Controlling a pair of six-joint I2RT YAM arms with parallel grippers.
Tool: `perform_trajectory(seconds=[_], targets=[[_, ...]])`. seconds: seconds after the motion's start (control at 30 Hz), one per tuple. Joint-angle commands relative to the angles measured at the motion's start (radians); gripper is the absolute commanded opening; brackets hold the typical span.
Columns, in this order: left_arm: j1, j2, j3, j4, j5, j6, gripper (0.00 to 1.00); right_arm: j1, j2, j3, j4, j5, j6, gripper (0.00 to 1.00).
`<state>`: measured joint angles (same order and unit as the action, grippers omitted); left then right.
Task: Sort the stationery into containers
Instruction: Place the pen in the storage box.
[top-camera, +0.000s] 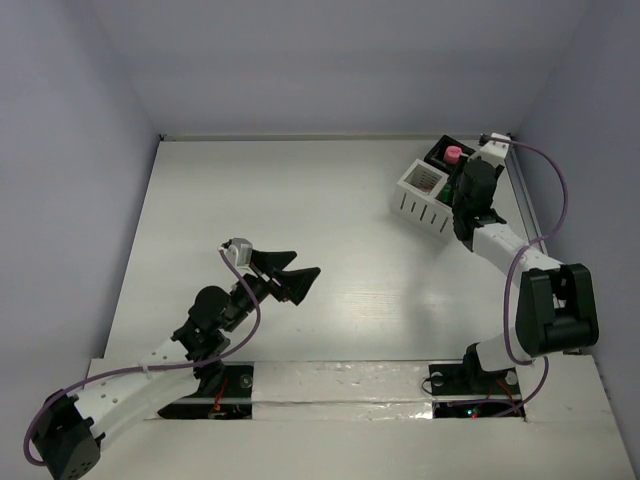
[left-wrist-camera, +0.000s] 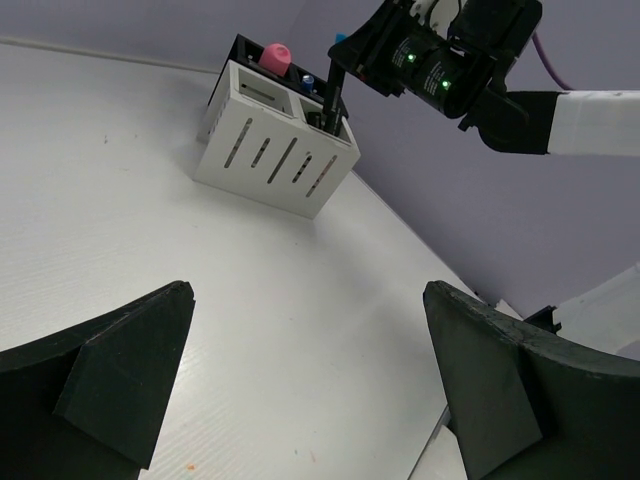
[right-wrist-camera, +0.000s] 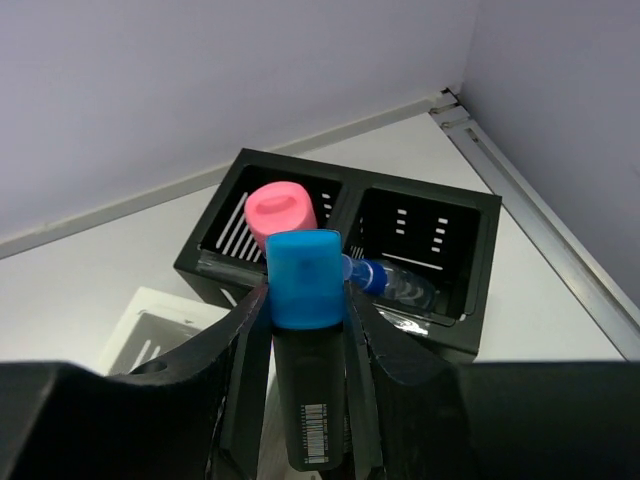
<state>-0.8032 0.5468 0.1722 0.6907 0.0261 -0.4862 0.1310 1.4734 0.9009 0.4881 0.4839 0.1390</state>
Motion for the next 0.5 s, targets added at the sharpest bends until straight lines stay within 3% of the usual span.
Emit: perform_trajectory(seconds=[0.0, 0.2, 0.3, 0.37, 0.47], targets=[[-0.002, -0.015, 0.001, 0.052, 0.017, 0.011, 0.99, -0.007, 0.004, -0.029, 0.132, 0.062, -0.009, 0.12], [-0.002, -0.010, 0.001, 0.055, 0.018, 0.011, 0.99, -0.007, -0.011, -0.103, 0.181, 0.053, 0.017, 0.14], [-0.002, -0.001, 0.003, 0.056, 0.017, 0.008, 0.99, -0.007, -0.038, -0.126, 0.184, 0.033, 0.030, 0.28], [-0.002, 0.004, 0.004, 0.056, 0.020, 0.008, 0.99, -0.007, -0.062, -0.132, 0.175, 0.021, 0.030, 0.49], [-0.002, 0.010, 0.007, 0.055, 0.020, 0.006, 0.99, -0.007, -0.105, -0.134, 0.155, -0.001, 0.036, 0.72]])
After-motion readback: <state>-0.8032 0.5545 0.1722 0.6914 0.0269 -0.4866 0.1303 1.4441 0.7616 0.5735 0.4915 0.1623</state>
